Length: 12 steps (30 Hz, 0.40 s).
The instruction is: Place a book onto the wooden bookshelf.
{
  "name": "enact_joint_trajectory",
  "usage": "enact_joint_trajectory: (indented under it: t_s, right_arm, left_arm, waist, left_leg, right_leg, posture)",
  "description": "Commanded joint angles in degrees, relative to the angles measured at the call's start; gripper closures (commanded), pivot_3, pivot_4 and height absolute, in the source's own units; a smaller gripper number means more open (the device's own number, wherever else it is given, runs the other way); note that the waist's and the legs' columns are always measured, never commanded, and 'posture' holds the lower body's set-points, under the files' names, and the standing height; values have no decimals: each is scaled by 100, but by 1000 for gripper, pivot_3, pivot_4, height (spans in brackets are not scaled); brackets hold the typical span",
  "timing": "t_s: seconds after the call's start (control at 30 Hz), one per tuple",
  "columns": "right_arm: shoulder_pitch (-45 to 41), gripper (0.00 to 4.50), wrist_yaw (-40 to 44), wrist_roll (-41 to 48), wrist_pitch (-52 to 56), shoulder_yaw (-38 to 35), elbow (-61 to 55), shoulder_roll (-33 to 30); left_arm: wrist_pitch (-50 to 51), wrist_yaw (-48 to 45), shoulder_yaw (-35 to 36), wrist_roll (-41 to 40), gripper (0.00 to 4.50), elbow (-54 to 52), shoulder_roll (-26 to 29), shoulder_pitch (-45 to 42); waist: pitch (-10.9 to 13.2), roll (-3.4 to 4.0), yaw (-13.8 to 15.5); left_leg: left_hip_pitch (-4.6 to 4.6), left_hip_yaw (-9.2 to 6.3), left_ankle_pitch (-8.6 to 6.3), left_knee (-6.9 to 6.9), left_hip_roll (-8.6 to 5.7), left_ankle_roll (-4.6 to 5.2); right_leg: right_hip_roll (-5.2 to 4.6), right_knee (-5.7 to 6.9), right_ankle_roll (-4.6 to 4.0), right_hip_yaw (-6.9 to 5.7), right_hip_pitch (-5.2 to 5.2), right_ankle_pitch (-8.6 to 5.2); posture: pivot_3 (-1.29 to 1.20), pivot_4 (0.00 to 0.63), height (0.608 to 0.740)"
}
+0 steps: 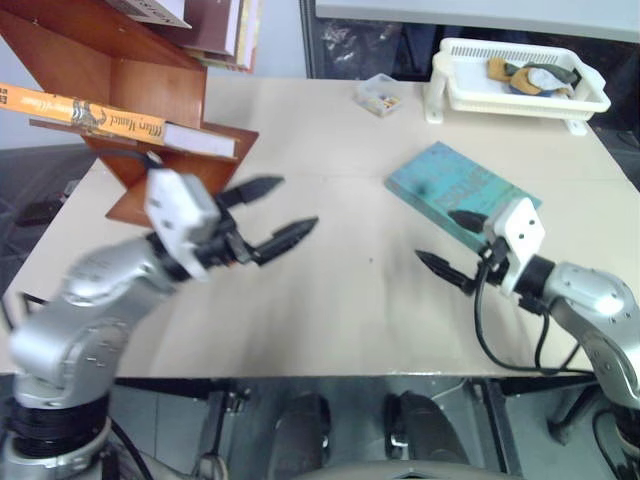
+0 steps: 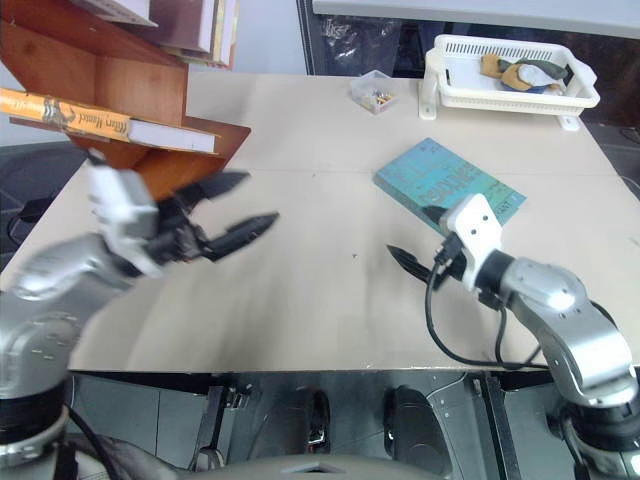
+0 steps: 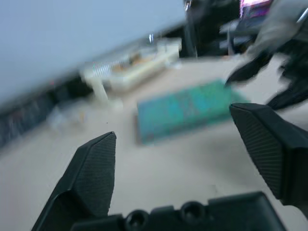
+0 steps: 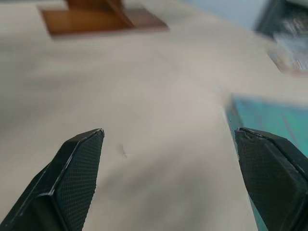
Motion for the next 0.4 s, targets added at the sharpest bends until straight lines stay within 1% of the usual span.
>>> enact_joint_trajectory:
  t_s: [0.03,0.2,0.4]
  right_arm:
    - [689,0,10,-15,-2,-762,-645,-245]
    - [1570,0,31,-5,75,-1412,-1013,-350]
    - [2230,0,-18,102,182,-1958,-1361,-278]
  left_arm:
    - [-569,-100,-143,667,94,388,-196,305]
    - [-1012,-597,-82,1039,94,932,-175,598]
    - [-1313,-1115,108,1191,94,1426,-36,642]
  waist:
    - [0,0,17]
    - [1,-2,26]
    - [1,-3,64]
  left_leg:
    - [-1,3,0,-1,-1,0]
    - [-1,6,-3,-1,2,0]
    - [-1,5,-4,-1,6,-1]
  right_leg:
    - [-1,-2,-2,2,-2,0]
    - [-3,-6,-16,4,-7,-14]
    - [-9,-6,-21,3,-9,-17]
  posture:
    - [0,150,740]
    - [0,150,740]
    - [0,150,740]
